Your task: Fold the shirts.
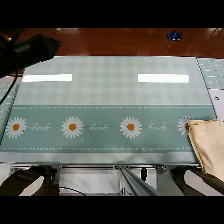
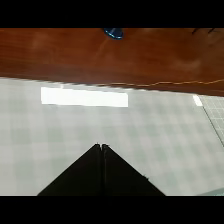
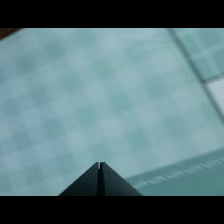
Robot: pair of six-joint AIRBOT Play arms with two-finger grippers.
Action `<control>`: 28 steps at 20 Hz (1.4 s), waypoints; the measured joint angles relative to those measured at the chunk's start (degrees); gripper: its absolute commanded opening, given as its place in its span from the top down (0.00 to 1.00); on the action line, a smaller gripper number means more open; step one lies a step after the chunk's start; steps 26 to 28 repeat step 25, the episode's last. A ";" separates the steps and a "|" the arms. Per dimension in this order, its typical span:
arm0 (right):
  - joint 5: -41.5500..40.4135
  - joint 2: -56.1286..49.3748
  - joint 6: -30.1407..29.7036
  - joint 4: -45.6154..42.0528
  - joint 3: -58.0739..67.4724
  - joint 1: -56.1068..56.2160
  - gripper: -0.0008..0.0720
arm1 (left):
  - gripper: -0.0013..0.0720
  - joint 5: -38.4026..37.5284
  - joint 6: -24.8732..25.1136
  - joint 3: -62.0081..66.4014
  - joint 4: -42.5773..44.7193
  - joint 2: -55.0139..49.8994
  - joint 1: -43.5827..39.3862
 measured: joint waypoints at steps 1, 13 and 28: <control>-1.46 -2.21 -0.61 -0.31 -0.31 5.11 0.95 | 0.96 -1.57 0.17 1.03 1.03 -1.86 -1.70; -7.63 -14.32 3.74 -13.73 -10.60 22.43 0.95 | 0.96 -7.32 -2.27 -0.50 10.86 -17.97 -6.14; -8.07 -14.64 4.07 -14.36 -10.91 22.77 0.95 | 0.96 -7.32 -2.45 -0.55 11.26 -19.32 -6.10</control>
